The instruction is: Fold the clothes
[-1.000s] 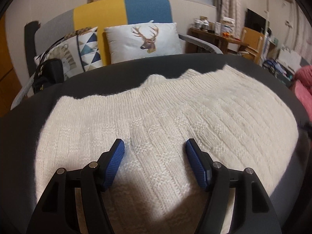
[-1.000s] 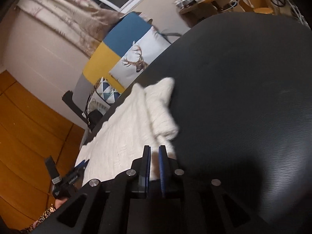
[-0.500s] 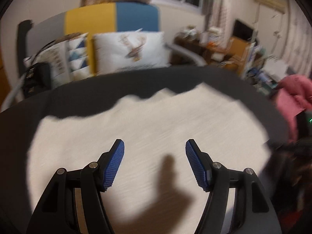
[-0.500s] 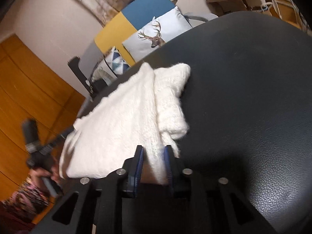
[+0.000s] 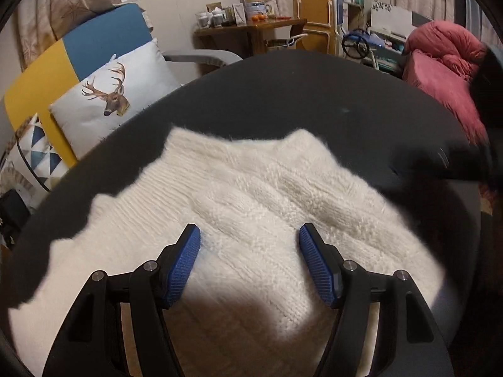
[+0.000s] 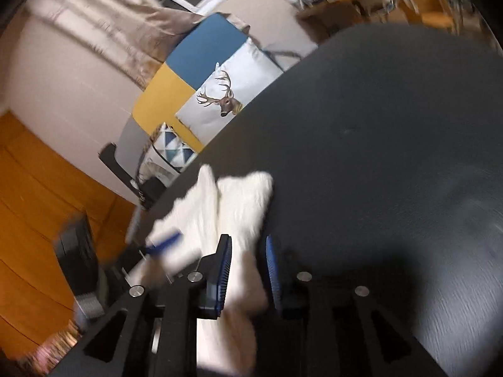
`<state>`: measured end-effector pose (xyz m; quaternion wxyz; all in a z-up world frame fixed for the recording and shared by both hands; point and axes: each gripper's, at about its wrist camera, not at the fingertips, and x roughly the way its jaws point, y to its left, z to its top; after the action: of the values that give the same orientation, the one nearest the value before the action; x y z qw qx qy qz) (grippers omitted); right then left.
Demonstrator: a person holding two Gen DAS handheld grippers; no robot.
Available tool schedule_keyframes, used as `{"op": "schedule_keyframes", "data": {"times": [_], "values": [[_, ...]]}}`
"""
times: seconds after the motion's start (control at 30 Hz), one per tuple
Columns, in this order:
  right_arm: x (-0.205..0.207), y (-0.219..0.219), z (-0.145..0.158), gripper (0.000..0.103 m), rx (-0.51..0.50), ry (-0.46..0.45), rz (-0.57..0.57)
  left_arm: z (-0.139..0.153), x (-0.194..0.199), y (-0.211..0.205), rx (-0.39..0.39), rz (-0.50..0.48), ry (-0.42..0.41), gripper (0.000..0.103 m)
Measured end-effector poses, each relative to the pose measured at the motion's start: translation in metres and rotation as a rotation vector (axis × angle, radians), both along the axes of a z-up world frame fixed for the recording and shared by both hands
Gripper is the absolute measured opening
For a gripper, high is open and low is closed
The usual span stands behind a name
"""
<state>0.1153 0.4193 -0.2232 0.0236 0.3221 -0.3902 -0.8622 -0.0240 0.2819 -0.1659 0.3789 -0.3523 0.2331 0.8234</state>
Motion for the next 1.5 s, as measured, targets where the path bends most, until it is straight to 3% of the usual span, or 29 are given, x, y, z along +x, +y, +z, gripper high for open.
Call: {"op": "schedule_keyframes", "data": {"times": [0.2, 0.3, 0.4, 0.47, 0.67, 0.83, 0.9, 1.0, 1.1, 1.17, 1.27, 1.37, 1.43, 1.5], "values": [[-0.044, 0.013, -0.014, 0.026, -0.09, -0.042, 0.051, 0.006, -0.003, -0.007, 0.065, 0.002, -0.05, 0.069], [-0.066, 0.02, -0.02, 0.021, -0.136, -0.063, 0.077, 0.016, 0.008, 0.003, 0.142, -0.058, -0.043, 0.069], [-0.088, 0.027, -0.027, 0.01, -0.181, -0.084, 0.102, 0.007, 0.028, 0.031, 0.085, -0.172, -0.008, 0.069], [-0.103, 0.031, -0.032, 0.009, -0.211, -0.098, 0.119, -0.013, 0.036, 0.049, -0.033, -0.195, 0.028, 0.069], [-0.113, 0.037, -0.022, 0.005, -0.214, -0.036, 0.11, -0.015, 0.028, 0.046, 0.029, -0.194, -0.045, 0.069], [-0.124, 0.041, -0.031, 0.004, -0.205, -0.087, 0.072, -0.018, 0.032, 0.048, 0.035, -0.194, -0.046, 0.07], [-0.116, 0.049, -0.03, 0.008, -0.231, -0.072, 0.038, -0.019, 0.034, 0.048, 0.039, -0.193, -0.047, 0.07], [-0.091, 0.052, -0.007, 0.014, -0.131, -0.03, 0.013, -0.017, 0.036, 0.049, 0.04, -0.19, -0.043, 0.071], [-0.07, 0.038, 0.015, 0.014, -0.054, 0.035, 0.102, -0.005, 0.034, 0.038, 0.081, -0.164, -0.058, 0.071], [-0.071, 0.028, 0.017, 0.014, -0.028, 0.031, 0.16, 0.004, 0.031, 0.028, 0.119, -0.129, -0.077, 0.071], [-0.08, 0.009, 0.016, 0.014, 0.007, 0.025, 0.235, 0.01, 0.023, 0.012, 0.119, -0.033, -0.039, 0.071], [-0.093, 0.004, 0.005, 0.009, 0.023, -0.033, 0.222, 0.015, 0.013, -0.003, 0.114, 0.061, -0.003, 0.071], [-0.098, 0.009, -0.009, 0.0, 0.087, -0.121, 0.153, 0.005, 0.003, -0.007, 0.083, 0.111, -0.01, 0.071], [-0.095, 0.018, -0.019, 0.0, -0.038, -0.097, 0.101, -0.006, -0.003, -0.014, 0.091, 0.13, -0.063, 0.072]]}}
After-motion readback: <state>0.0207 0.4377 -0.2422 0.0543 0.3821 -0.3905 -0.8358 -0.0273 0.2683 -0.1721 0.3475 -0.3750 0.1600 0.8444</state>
